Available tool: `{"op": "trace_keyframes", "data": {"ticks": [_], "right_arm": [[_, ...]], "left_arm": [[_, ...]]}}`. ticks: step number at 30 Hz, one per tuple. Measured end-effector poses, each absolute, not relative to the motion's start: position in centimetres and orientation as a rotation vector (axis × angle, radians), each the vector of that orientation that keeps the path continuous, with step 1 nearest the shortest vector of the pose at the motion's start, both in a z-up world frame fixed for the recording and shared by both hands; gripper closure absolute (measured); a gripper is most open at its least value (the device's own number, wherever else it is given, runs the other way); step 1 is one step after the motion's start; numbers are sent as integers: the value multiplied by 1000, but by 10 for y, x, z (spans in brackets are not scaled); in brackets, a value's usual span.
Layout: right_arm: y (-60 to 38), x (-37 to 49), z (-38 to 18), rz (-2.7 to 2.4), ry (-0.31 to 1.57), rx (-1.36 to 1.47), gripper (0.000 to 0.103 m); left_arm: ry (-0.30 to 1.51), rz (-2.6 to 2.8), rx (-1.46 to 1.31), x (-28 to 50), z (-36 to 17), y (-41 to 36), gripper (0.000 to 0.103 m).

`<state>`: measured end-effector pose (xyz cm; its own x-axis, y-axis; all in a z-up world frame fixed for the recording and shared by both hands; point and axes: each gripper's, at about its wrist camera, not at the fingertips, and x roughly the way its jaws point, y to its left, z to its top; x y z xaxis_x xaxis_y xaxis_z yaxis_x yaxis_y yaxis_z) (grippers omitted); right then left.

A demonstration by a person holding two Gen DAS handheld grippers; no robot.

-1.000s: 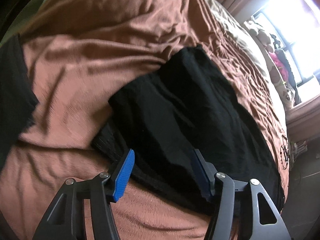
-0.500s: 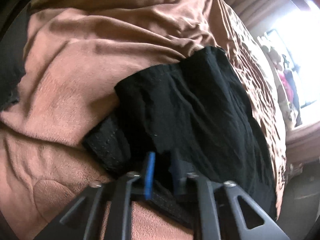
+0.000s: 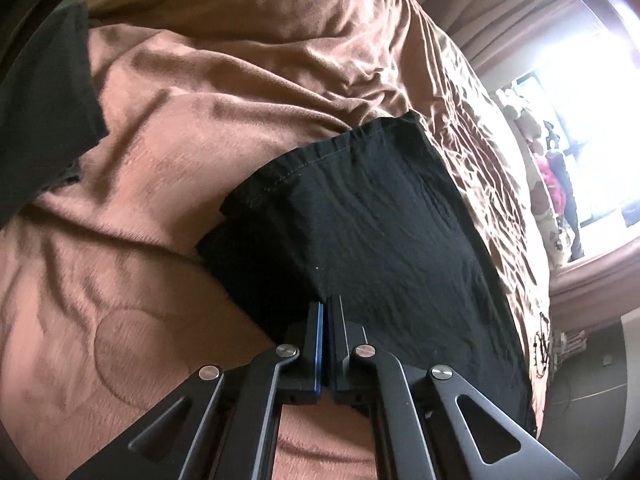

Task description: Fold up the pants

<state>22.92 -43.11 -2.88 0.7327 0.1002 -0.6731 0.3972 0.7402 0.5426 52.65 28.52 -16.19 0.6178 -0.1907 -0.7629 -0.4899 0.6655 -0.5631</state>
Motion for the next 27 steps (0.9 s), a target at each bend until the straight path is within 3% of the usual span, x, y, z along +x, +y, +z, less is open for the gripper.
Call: {"op": "trace_keyframes", "data": {"ticks": [9, 10, 13, 19, 27], "right_arm": [[-442, 216, -26, -184, 737, 753, 45], [-443, 214, -26, -180, 734, 756, 45], [-443, 213, -27, -168, 735, 750, 45], [-439, 217, -28, -142, 732, 756, 45], [-444, 224, -34, -145, 704, 808, 45]], "left_arm": [[1002, 248, -899, 523, -184, 292, 100], [1009, 242, -915, 522, -187, 292, 98], [992, 222, -956, 514, -191, 296, 75], [945, 203, -996, 513, -190, 302, 53], [868, 223, -1040, 528, -198, 315, 53]]}}
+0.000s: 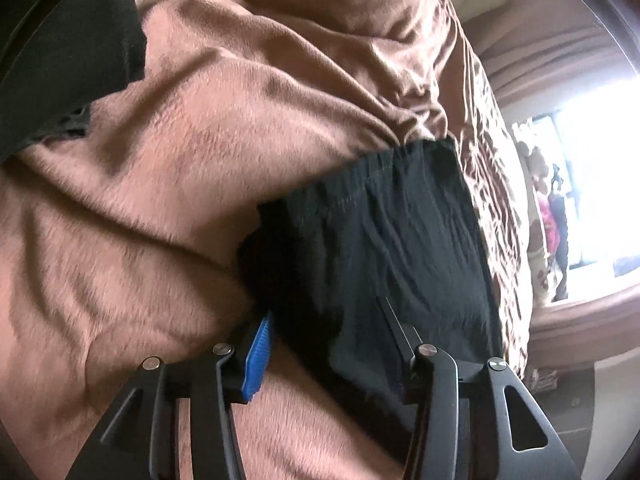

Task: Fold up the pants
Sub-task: 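Close the right gripper on the folded edge while the left gripper grasps beside it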

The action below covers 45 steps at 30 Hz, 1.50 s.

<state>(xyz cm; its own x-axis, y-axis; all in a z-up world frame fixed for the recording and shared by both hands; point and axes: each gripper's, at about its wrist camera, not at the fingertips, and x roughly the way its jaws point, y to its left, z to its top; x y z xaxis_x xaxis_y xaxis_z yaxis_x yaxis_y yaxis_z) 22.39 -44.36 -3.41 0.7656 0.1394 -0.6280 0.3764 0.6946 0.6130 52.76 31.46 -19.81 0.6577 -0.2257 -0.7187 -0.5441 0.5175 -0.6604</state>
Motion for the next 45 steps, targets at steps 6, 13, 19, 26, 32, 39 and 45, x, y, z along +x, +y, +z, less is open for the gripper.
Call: {"op": "trace_keyframes", "data": {"ticks": [6, 13, 19, 26, 32, 39, 45], "right_arm": [[-461, 219, -40, -172, 631, 897, 45], [-475, 218, -53, -148, 566, 976, 45], [-481, 232, -58, -144, 549, 991, 46], [-489, 246, -54, -162, 537, 990, 89], [-475, 236, -19, -158, 499, 896, 95], [-470, 230, 15, -132, 500, 856, 95], [-469, 207, 32, -119, 510, 836, 95]], "left_arm": [[795, 207, -1098, 522, -202, 321, 53], [807, 216, -1033, 533, -200, 318, 60], [803, 220, -1043, 543, -206, 327, 72], [792, 230, -1008, 551, -190, 332, 94], [756, 210, -959, 554, -150, 335, 96], [714, 175, -928, 546, -104, 332, 96], [708, 175, -909, 519, -80, 338, 96]]}}
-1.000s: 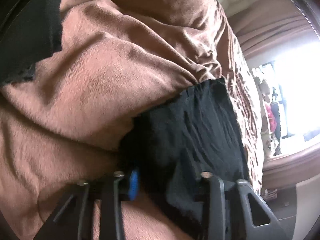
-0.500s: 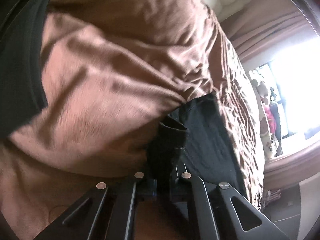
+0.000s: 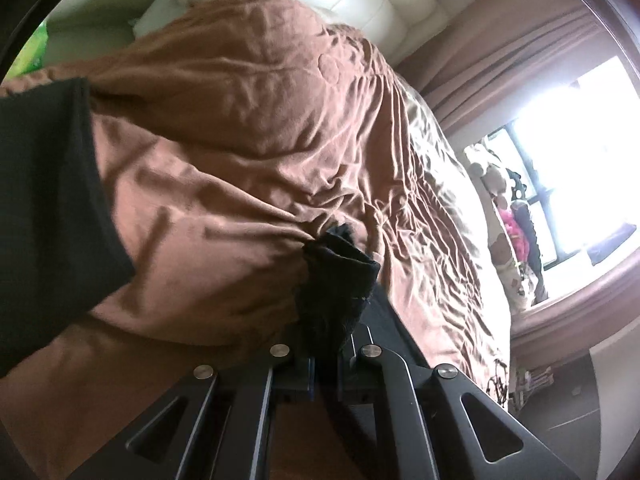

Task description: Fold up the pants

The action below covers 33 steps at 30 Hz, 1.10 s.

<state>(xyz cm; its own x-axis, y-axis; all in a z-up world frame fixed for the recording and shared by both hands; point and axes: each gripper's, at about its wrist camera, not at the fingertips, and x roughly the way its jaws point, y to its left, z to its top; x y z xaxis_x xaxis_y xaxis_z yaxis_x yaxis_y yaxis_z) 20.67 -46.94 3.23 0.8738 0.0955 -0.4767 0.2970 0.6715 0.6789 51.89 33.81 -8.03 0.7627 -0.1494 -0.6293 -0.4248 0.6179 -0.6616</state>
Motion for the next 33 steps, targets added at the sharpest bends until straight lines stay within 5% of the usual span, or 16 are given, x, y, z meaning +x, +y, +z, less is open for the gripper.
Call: {"op": "trace_keyframes", "data": {"ticks": [33], "right_arm": [[-465, 71, 50, -155, 583, 809, 95]], "left_arm": [[756, 196, -1012, 303, -111, 365, 96]]}}
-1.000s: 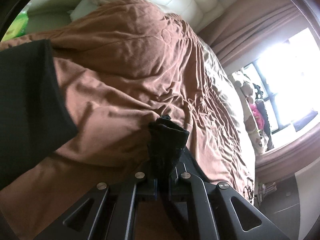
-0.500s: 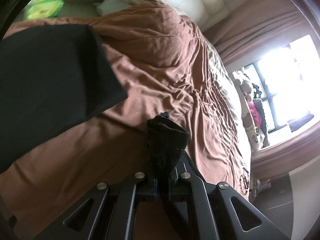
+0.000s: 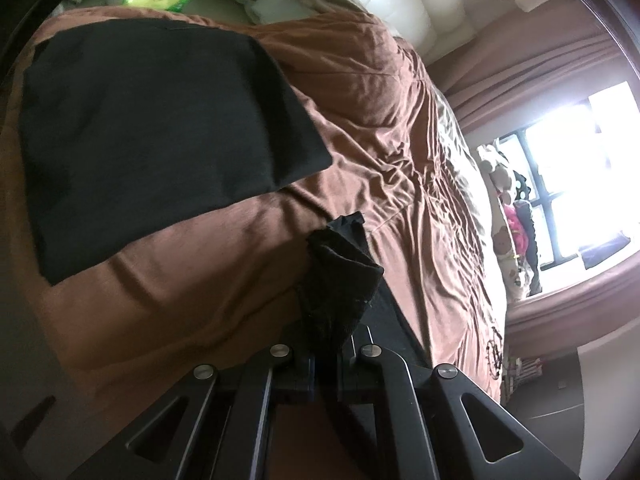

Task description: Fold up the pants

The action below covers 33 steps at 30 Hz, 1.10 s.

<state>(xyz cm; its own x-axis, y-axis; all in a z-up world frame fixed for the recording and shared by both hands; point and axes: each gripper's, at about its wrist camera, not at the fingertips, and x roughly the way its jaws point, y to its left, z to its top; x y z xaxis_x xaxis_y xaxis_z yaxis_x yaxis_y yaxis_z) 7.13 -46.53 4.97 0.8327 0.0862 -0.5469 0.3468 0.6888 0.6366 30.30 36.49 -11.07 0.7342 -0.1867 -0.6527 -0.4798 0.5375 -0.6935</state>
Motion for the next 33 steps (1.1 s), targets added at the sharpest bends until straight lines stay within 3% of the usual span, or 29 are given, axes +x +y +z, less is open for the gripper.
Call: {"op": "trace_keyframes", "data": {"ticks": [9, 25, 33], "right_arm": [[-470, 59, 41, -159, 615, 816, 95], [-477, 70, -11, -281, 777, 855, 94], [-475, 58, -3, -357, 819, 837, 64]], "left_arm": [[766, 216, -1024, 283, -123, 367, 96], [859, 261, -1104, 261, -199, 375, 95], [853, 234, -1086, 256, -198, 375, 86]]}}
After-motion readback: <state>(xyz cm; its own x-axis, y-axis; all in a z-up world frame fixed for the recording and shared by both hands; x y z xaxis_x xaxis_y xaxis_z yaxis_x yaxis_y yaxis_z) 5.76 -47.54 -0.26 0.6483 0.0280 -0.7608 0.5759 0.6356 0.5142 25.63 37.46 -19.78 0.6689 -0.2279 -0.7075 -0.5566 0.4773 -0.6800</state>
